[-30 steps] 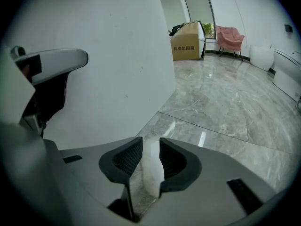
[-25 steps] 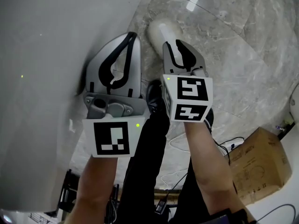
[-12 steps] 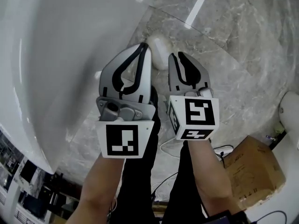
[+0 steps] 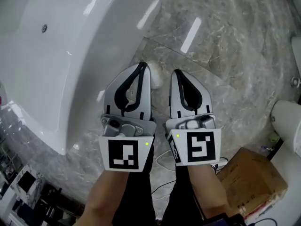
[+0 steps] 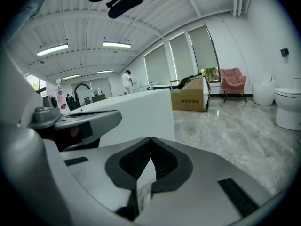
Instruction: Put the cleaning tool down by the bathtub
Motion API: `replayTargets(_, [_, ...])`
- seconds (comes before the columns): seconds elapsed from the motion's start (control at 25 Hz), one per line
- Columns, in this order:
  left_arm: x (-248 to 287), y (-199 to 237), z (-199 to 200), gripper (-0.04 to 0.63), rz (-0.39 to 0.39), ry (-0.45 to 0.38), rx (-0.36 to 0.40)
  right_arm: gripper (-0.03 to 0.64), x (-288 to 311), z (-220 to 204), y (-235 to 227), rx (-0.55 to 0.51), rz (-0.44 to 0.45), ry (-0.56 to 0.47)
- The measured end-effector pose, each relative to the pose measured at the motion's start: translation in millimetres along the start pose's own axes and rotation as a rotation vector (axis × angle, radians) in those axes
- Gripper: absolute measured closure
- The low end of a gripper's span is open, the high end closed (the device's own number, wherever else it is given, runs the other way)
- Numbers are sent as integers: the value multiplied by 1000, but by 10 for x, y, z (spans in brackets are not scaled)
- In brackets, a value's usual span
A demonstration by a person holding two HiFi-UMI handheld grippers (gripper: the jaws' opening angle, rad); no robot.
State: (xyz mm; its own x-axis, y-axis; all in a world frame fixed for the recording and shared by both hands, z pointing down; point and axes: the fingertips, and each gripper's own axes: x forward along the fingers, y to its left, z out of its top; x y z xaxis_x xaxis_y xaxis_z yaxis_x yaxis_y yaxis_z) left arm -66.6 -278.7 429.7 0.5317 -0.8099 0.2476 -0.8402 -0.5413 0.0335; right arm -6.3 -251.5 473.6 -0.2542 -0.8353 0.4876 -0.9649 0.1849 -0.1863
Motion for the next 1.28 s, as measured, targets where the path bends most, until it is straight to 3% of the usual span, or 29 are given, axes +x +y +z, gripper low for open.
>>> replayTargets(0.2, [-16,-114,441,580,15,-50,13,603,-295,443,-72,-10,-19,-80])
replayTargets(0.56, [-102,-216,770,580,29,-69,35,603,-594,792,-110,-23,-38,-144])
replayTargets(1.28, [-165,-366,732,580,8,-82,50,604,-697,743,-135,-26,-48,-175])
